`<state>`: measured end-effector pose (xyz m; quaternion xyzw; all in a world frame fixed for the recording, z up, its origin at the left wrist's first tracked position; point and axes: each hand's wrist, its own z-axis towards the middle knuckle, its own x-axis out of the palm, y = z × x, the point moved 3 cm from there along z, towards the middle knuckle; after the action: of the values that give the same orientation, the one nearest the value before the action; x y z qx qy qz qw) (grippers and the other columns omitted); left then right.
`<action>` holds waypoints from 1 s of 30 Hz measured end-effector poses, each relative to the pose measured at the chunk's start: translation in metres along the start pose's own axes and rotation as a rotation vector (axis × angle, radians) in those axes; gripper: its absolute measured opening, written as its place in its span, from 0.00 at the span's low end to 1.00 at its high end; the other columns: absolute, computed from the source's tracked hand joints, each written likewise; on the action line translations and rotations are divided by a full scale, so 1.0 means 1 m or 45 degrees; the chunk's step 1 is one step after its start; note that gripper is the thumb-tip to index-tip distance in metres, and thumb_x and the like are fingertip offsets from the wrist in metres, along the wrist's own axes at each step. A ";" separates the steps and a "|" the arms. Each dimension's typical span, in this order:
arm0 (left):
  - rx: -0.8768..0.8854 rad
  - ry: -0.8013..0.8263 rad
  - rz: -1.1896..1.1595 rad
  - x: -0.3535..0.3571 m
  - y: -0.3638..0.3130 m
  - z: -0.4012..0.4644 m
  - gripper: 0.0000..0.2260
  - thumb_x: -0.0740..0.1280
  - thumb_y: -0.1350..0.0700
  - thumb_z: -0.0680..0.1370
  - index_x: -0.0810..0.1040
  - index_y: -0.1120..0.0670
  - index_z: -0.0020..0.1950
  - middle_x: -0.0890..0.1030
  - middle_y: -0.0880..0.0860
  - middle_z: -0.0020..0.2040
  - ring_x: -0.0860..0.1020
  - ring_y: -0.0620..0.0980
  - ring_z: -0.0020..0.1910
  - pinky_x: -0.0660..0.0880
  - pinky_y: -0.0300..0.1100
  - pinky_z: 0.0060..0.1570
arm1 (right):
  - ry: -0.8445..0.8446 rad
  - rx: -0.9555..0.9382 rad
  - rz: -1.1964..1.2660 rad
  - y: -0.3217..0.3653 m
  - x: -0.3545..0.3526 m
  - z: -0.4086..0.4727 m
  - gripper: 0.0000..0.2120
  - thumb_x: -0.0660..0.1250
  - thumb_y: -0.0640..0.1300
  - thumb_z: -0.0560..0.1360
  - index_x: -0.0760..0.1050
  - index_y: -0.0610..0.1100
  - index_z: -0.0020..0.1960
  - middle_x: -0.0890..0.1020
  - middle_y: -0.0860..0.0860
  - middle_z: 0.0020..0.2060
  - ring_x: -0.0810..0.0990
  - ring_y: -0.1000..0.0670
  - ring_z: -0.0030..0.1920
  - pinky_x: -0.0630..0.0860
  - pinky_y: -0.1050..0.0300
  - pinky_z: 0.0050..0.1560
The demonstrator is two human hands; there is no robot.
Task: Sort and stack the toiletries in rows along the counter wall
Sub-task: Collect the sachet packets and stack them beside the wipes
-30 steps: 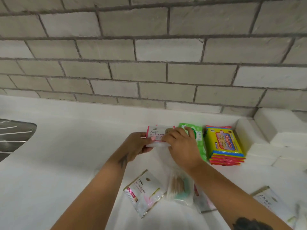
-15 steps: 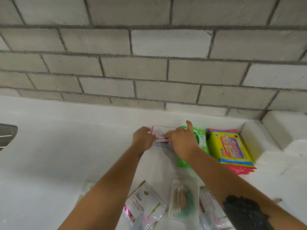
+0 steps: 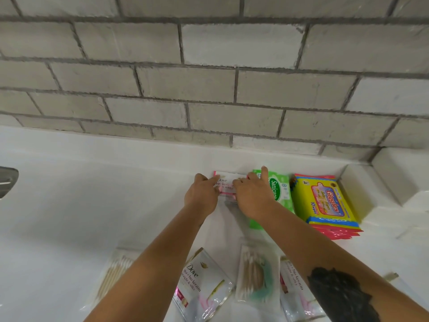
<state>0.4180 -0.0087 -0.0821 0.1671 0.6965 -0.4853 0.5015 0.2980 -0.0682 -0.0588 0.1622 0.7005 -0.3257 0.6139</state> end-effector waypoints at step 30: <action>-0.317 0.406 0.383 -0.030 0.033 -0.154 0.38 0.78 0.41 0.61 0.69 0.58 0.63 0.74 0.55 0.61 0.75 0.54 0.60 0.73 0.47 0.60 | -0.277 0.123 0.524 0.021 -0.052 -0.125 0.24 0.60 0.54 0.77 0.62 0.53 0.72 0.72 0.53 0.66 0.62 0.50 0.71 0.41 0.41 0.71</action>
<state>0.3723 0.1446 -0.0696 0.2801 0.7885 -0.2832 0.4686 0.2270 0.0377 -0.0093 0.2948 0.5660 -0.2425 0.7307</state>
